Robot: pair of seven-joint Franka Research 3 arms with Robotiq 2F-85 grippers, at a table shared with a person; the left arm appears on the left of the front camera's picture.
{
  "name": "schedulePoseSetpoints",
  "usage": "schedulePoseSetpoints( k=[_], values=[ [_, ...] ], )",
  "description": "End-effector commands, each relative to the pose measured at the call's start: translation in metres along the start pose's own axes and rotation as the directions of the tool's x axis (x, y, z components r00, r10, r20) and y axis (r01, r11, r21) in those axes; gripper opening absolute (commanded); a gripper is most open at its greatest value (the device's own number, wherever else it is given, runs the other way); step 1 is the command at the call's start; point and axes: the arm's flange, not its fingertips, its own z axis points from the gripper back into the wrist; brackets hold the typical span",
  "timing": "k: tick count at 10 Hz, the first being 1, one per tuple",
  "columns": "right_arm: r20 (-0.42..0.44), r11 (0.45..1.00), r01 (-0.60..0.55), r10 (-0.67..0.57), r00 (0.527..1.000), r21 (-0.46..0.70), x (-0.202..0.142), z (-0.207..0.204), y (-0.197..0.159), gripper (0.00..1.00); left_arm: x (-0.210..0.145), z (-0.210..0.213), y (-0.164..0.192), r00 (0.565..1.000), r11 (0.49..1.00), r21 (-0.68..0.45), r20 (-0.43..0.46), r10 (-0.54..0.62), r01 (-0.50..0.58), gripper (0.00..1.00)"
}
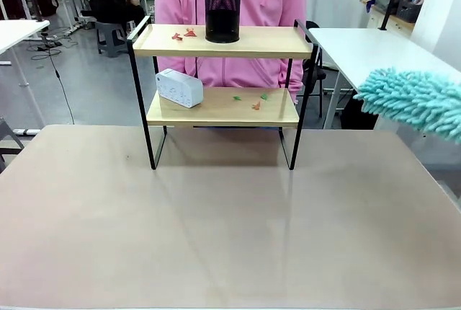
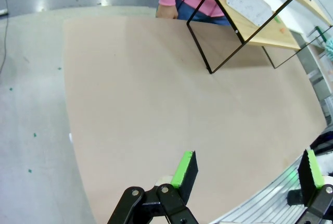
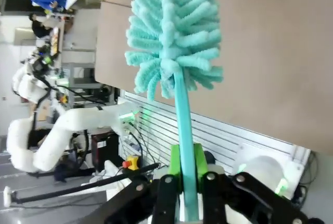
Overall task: Clean the shelf.
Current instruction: Pick up the Duster from the human.
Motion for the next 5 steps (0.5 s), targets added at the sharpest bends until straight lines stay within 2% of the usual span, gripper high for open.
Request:
schedulePoseSetpoints(
  k=[1, 2, 5],
  values=[
    [-0.013, 0.999, -0.019, 0.02, 1.0, 0.036, -0.003, -0.021, -0.012, 0.0, 0.001, -0.002, -0.001, 1.0, 1.0, -0.012, 0.012, -0.018, 0.018, 1.0],
    [0.0, 1.0, 0.0, 0.0, 1.0, 0.0, 0.0, 0.0, 0.0, 0.0, 0.001, -0.002, -0.001, 1.0, 1.0, -0.012, 0.012, -0.018, 0.018, 1.0],
    [0.0, 1.0, 0.0, 0.0, 1.0, 0.0, 0.0, 0.0, 0.0, 0.0, 0.001, -0.002, -0.001, 1.0, 1.0, -0.012, 0.012, -0.018, 0.018, 1.0]
  ],
)
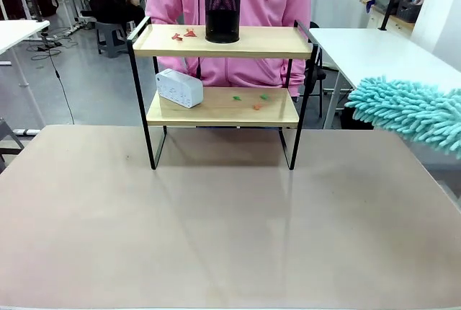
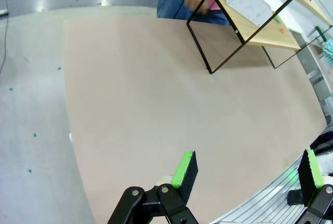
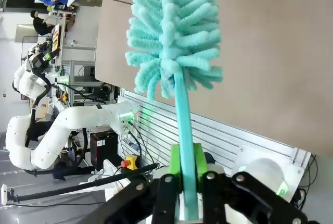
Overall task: Clean the shelf.
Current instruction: Pick up the Duster from the human, then clean the specific tier of the Shelf with the Duster once objects are removed.
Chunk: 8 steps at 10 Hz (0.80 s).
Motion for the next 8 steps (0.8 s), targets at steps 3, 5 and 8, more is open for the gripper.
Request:
schedulePoseSetpoints(
  k=[3, 5, 8],
  values=[
    [-0.005, 1.0, 0.015, -0.015, 1.0, -0.008, 0.0023, 0.0059, -0.0003, 0.0, 0.0012, -0.0019, -0.0004, 1.0, 1.0, -0.012, 0.012, -0.018, 0.018, 1.0],
    [-0.005, 1.0, 0.015, -0.015, 1.0, -0.008, 0.0023, 0.0059, -0.0003, 0.0, 0.0012, -0.0019, -0.0004, 1.0, 1.0, -0.012, 0.012, -0.018, 0.018, 1.0],
    [-0.005, 1.0, 0.015, -0.015, 1.0, -0.008, 0.0023, 0.0059, -0.0003, 0.0, 0.0012, -0.0019, -0.0004, 1.0, 1.0, -0.012, 0.012, -0.018, 0.018, 1.0]
  ],
)
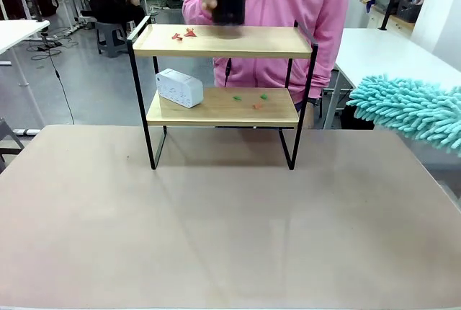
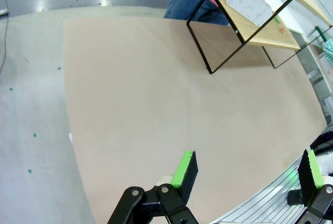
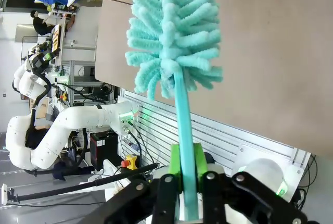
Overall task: Clean the shelf.
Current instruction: Clean the specific tier of the Shelf with the Duster once objects are removed.
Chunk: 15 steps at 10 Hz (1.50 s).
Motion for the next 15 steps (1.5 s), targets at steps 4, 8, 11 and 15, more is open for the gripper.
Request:
schedulePoseSetpoints(
  k=[4, 8, 11, 15],
  values=[
    [-0.004, 1.0, 0.015, -0.015, 1.0, -0.009, 0.001, 0.005, 0.0, 0.0, 0.001, -0.002, 0.0, 1.0, 1.0, -0.011, 0.011, -0.018, 0.018, 1.0],
    [0.006, 1.0, -0.008, 0.008, 1.0, -0.004, 0.005, -0.003, 0.006, 0.12, 0.001, -0.002, 0.0, 1.0, 1.0, -0.011, 0.011, -0.018, 0.018, 1.0],
    [0.124, 0.985, -0.087, 0.105, 0.987, -0.147, 0.03, 0.021, 0.055, 0.12, 0.001, -0.002, 0.0, 1.0, 1.0, -0.011, 0.011, -0.018, 0.018, 1.0],
    [0.103, 0.866, -0.392, 0.44, 0.892, -0.311, 0.105, 0.002, 0.189, 0.12, 0.001, -0.002, 0.0, 1.0, 1.0, -0.011, 0.011, -0.018, 0.018, 1.0]
  ],
)
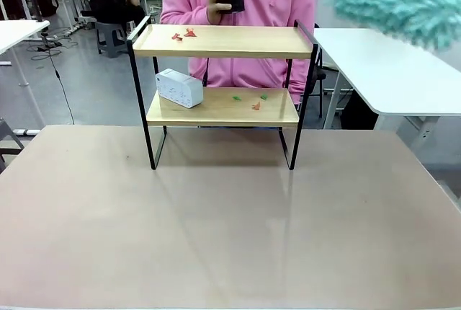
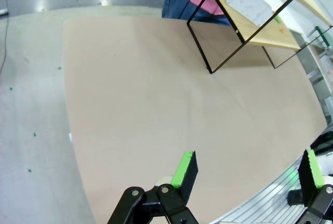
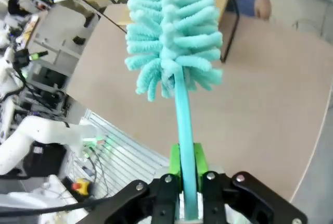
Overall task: Clean the shelf.
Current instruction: Clean the specific tier of the Shelf with the Duster once objects are removed.
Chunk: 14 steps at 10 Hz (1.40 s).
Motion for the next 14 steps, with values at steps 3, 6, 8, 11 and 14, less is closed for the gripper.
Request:
schedulePoseSetpoints(
  k=[3, 6, 8, 11, 14],
  values=[
    [0.016, 0.985, -0.104, 0.107, 0.994, -0.137, 0.067, -0.082, 0.059, 0.12, 0.001, -0.002, -0.001, 1.0, 1.0, -0.012, 0.013, -0.02, 0.02, 1.0],
    [-0.003, 0.984, -0.151, 0.151, 0.989, -0.1, 0.068, -0.082, 0.069, 0.12, 0.001, -0.002, -0.001, 1.0, 1.0, -0.012, 0.013, -0.02, 0.02, 1.0],
    [-0.06, 0.958, -0.096, 0.083, 0.995, -0.271, 0.068, -0.104, 0.063, 0.12, 0.001, -0.002, -0.001, 1.0, 1.0, -0.012, 0.013, -0.02, 0.02, 1.0],
    [-0.004, 0.937, -0.141, 0.148, 0.989, -0.318, 0.106, -0.165, 0.081, 0.12, 0.001, -0.002, -0.001, 1.0, 1.0, -0.012, 0.013, -0.02, 0.02, 1.0],
    [-0.033, 0.938, -0.134, 0.13, 0.991, -0.318, 0.129, -0.212, 0.098, 0.12, 0.001, -0.002, -0.001, 1.0, 1.0, -0.012, 0.013, -0.02, 0.02, 1.0]
  ],
)
